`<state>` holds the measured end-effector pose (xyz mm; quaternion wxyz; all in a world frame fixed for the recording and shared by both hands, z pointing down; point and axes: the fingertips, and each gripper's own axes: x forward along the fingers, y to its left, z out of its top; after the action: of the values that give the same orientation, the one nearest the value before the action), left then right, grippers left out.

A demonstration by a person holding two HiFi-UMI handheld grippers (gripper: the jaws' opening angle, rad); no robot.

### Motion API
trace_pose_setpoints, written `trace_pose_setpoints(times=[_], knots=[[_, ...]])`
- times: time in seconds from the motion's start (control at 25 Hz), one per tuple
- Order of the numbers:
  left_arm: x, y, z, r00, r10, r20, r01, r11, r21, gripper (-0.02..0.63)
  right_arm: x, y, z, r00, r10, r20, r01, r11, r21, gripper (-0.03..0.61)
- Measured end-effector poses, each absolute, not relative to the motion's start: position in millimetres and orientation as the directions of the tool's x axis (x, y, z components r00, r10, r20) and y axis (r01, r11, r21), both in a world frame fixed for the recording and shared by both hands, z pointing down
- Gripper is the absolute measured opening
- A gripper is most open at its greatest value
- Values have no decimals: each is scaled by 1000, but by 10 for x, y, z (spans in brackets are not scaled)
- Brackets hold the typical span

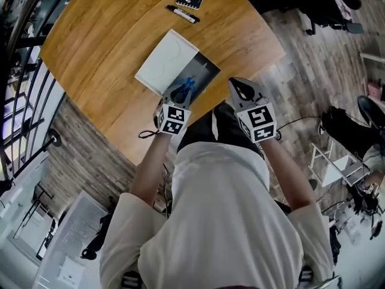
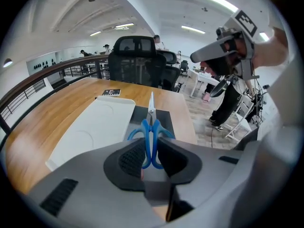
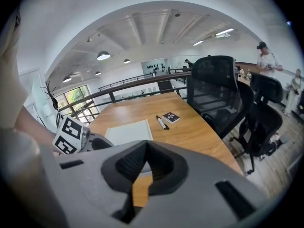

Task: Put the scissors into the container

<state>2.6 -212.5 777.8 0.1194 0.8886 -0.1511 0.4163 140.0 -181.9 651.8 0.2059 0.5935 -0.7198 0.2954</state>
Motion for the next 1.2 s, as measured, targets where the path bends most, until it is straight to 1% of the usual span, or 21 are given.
trace_pose_setpoints(times=[0.2, 0.6, 1.2], knots=[[-3, -2097, 7989, 541, -129, 831, -363, -927, 93, 75, 1386, -1786, 6585, -210, -723, 658, -976, 114, -187, 2], [29, -2104, 8320, 428, -63, 902, -376, -920, 114, 75, 1343, -1771, 6724, -201, -715, 670, -978, 113, -173, 2], [34, -2101, 8617, 284, 63, 957, -358, -919, 167, 80, 1433, -1817, 6787, -181, -710, 680, -981, 77, -180, 2]])
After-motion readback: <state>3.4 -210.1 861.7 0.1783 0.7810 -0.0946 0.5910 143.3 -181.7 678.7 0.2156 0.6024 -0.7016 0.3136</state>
